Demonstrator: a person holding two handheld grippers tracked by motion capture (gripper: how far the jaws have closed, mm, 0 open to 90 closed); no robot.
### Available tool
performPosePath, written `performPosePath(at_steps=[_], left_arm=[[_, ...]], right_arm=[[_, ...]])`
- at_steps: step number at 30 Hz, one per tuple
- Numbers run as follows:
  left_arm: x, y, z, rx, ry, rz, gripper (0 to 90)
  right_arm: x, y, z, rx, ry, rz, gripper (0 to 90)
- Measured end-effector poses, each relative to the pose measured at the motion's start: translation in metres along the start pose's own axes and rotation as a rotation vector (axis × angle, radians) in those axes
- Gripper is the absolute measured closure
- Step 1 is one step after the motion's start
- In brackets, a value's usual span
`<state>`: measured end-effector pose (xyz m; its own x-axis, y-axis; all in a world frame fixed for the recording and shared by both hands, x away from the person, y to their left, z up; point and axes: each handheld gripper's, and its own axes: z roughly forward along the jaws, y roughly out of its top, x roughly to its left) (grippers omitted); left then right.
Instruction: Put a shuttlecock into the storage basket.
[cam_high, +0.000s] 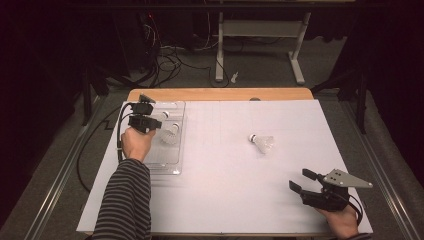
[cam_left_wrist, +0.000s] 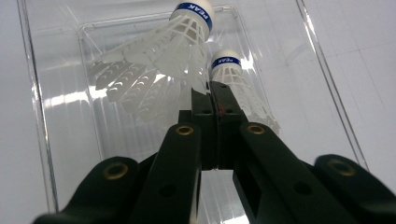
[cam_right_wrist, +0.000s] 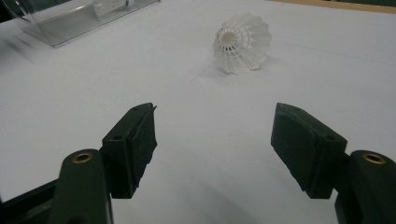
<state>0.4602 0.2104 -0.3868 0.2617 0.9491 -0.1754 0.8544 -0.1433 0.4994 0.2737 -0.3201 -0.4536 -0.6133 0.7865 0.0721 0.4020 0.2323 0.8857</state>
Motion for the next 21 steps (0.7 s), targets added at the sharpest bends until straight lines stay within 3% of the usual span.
performPosePath(at_steps=[21], left_arm=[[0.0079, -0.0027, 0.0073, 0.008, 0.010, -0.025, 89.6]], right_arm=[[-0.0002, -0.0001, 0.0003, 0.003, 0.000, -0.003, 31.5]])
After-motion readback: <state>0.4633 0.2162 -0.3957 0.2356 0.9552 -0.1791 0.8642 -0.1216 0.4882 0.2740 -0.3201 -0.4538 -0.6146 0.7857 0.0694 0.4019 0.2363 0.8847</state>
